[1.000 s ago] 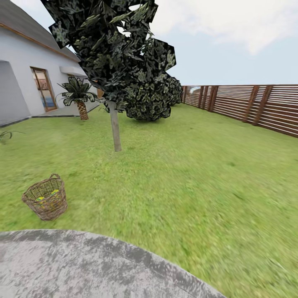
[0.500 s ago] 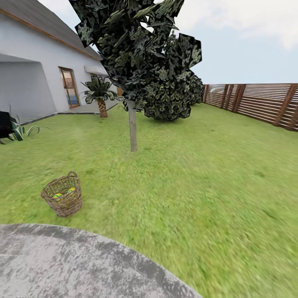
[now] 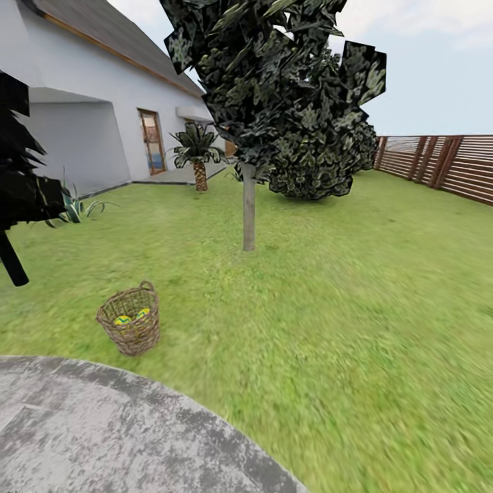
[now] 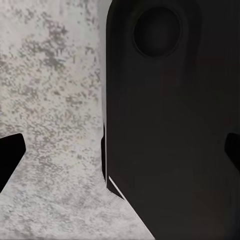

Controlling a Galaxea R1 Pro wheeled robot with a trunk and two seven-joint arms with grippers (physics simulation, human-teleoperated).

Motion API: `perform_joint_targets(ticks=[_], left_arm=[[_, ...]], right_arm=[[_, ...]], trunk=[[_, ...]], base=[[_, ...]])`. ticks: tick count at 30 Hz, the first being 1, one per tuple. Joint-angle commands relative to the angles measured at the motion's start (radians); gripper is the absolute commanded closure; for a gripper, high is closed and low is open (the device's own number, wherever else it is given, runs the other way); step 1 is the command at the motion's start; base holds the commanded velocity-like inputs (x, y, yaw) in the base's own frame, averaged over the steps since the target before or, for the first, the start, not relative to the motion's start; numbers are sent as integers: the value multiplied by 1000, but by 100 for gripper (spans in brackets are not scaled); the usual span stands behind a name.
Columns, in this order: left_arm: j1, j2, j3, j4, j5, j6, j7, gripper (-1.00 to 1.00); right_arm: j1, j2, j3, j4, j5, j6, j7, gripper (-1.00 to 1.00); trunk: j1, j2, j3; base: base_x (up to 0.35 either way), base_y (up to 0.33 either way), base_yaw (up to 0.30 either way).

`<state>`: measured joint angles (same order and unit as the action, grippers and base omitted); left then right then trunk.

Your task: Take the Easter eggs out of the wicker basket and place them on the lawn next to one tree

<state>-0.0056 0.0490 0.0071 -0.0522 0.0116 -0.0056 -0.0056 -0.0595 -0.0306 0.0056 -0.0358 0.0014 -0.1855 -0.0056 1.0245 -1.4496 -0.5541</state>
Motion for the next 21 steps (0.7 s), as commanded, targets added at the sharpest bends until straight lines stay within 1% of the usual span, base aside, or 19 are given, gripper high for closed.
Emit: perform_joint_targets(ticks=[1,21], left_arm=[[-1,0,1,0,1,-1,-1,-100],[-1,0,1,1,2,0,-1,-100]], right_arm=[[0,0,1,1,0,-3,-1,-100],[0,0,1,1,0,-3,-1,-100]], trunk=[[0,0,-2],[0,0,-18]], base=[[307,0,270],[303,0,270]])
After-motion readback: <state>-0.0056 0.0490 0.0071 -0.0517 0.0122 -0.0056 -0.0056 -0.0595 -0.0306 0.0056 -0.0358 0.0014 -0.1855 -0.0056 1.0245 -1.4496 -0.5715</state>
